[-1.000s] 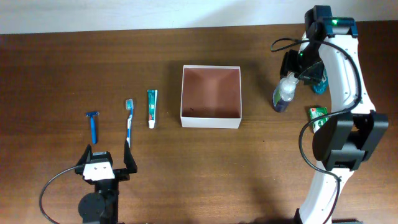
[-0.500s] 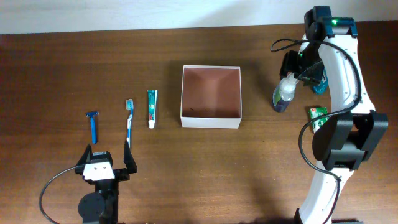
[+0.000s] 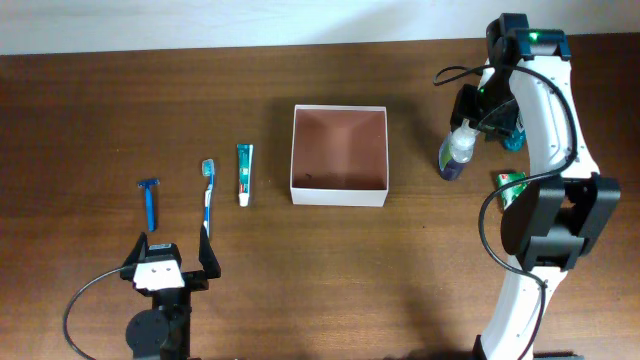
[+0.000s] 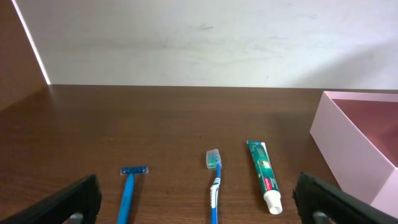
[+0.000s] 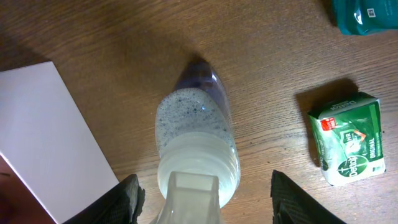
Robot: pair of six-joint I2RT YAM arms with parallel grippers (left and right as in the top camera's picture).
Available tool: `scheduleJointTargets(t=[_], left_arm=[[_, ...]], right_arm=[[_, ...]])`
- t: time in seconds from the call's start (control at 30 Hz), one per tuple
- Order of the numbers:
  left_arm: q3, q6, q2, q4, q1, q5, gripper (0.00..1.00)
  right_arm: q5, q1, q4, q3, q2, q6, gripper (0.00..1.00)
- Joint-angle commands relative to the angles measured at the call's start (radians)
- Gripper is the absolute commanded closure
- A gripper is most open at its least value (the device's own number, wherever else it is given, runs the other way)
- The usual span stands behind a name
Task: Pack container
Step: 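Lower the right gripper around the soap bottle's white pump top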
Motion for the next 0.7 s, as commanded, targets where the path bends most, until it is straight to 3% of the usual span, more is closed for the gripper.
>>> scheduleJointTargets(t=[0.0, 0.67], left_arm=[[-0.003, 0.011, -0.006, -0.005, -0.004, 0.011, 0.01], [-0.003, 0.011, -0.006, -0.005, -0.004, 0.011, 0.01]], right_arm=[[0.005, 0.006, -0.005, 0.003, 0.015, 0.004, 0.42], [0.005, 0.006, -0.016, 0.015, 0.014, 0.004, 0.62]])
